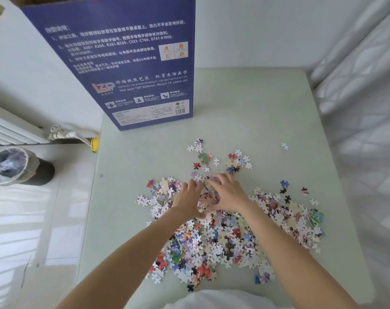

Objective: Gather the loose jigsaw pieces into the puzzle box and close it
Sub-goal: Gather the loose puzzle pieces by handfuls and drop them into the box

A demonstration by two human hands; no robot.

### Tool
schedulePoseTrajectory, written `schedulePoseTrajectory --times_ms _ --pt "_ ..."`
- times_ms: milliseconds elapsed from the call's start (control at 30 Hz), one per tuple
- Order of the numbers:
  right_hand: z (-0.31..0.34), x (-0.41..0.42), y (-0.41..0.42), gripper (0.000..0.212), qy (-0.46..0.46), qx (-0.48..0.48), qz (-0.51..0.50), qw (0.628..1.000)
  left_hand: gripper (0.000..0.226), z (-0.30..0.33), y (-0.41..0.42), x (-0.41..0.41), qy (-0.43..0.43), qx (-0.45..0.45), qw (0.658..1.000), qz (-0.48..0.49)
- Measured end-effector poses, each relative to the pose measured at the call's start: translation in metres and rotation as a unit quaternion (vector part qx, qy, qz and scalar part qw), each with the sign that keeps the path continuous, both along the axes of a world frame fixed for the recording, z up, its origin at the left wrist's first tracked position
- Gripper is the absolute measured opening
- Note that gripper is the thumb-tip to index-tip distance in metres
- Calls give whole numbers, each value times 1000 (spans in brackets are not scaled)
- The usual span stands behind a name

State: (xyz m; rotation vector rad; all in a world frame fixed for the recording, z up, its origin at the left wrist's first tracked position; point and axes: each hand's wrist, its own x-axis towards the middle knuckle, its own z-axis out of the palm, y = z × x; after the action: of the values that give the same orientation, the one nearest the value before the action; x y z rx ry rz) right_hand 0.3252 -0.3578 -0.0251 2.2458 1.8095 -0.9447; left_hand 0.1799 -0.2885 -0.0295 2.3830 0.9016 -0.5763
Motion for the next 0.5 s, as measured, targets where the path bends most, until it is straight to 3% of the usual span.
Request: schedulePoseTrajectory --times_ms 233,500 --pt "-1 -7 -8 99 -6 -1 -76 997 82 2 -6 -3 -40 -68 993 87" --pt "2 -4 -5 61 49 -9 -141 989 54 3 -3 4 -60 -87 987 121"
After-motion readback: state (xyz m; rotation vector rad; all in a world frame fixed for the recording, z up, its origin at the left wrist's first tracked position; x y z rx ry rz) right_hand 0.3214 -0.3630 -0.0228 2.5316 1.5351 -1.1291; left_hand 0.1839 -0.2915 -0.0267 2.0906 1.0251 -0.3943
